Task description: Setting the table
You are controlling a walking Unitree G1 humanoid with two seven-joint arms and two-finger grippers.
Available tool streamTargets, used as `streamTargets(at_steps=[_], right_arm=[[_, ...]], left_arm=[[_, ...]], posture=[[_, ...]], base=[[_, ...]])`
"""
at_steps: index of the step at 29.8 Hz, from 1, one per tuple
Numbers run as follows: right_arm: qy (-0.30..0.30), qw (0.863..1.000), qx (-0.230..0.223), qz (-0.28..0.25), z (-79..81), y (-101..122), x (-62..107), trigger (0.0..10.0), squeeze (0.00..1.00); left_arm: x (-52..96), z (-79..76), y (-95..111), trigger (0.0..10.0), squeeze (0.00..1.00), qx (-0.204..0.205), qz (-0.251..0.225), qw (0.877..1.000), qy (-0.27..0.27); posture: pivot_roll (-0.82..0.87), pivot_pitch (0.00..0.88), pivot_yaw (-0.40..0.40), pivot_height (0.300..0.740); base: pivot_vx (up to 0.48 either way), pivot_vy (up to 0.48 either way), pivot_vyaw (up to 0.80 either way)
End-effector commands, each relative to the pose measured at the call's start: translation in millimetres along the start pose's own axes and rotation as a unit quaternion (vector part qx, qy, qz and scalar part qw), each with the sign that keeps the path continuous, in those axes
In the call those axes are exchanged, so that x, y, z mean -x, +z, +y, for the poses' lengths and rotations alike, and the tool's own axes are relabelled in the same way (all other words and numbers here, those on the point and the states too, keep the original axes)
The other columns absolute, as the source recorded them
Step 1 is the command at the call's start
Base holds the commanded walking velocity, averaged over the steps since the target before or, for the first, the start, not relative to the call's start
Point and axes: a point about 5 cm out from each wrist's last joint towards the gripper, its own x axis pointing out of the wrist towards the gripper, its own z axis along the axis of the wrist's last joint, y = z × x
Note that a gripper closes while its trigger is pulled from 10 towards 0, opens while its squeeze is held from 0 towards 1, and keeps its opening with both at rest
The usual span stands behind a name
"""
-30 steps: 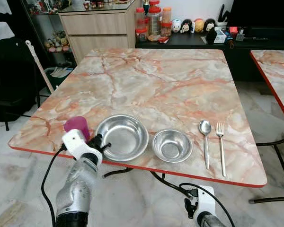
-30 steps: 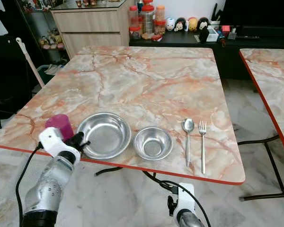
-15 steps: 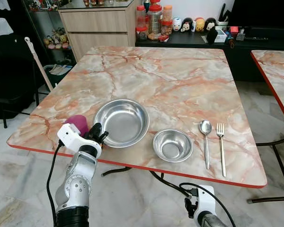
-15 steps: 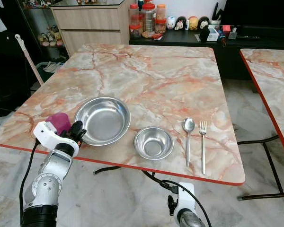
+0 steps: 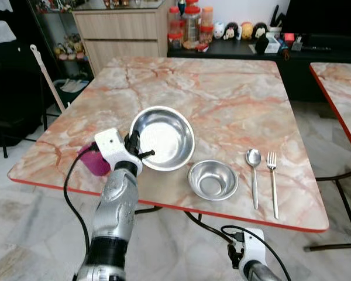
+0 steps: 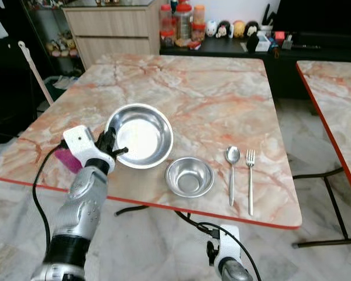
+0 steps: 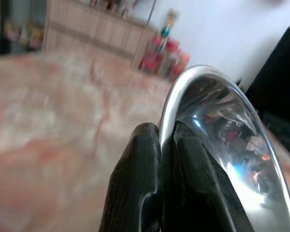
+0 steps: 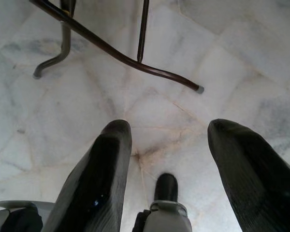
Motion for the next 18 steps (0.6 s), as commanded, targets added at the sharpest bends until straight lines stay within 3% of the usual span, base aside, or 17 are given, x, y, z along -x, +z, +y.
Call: streamTargets(at_steps=[1, 4, 9, 13, 18], right_arm=[[-0.009, 1.000, -0.007, 0.000, -4.0, 2, -0.1, 10.0, 0.00], [-0.011, 1.000, -0.009, 0.004, -4.8, 0, 0.1, 10.0, 0.00], [-0.016, 1.000, -0.016, 0.017, -6.7, -6, 1.3, 10.0, 0.00], [-0.012, 1.000, 0.002, 0.015, -10.2, -9, 3.1, 10.0, 0.00], [-0.008, 1.000, 0.008, 0.009, -9.8, -4, 2.0, 10.0, 0.00]], left_arm=[[-2.5, -9.0, 2, 10.0, 0.00, -0.010, -0.010, 1.000, -0.017], [-2.7, -9.2, 1, 10.0, 0.00, -0.013, -0.012, 1.000, -0.016], [-1.3, -5.9, -1, 10.0, 0.00, -0.025, -0.025, 0.999, -0.006], [2.5, 3.3, -1, 10.0, 0.00, -0.017, -0.036, 0.999, 0.020], [2.0, 4.1, 0, 10.0, 0.00, -0.015, -0.041, 0.999, 0.023]], posture=[[0.03, 0.000, 0.043, 0.719], [0.03, 0.000, 0.044, 0.719], [0.02, 0.000, 0.046, 0.719], [0.04, 0.000, 0.022, 0.719], [0.04, 0.000, 0.016, 0.719]], base=[[0.000, -0.375, 0.00], [0.000, -0.375, 0.00], [0.000, -0.375, -0.54], [0.000, -0.368, 0.00], [0.000, -0.369, 0.00]])
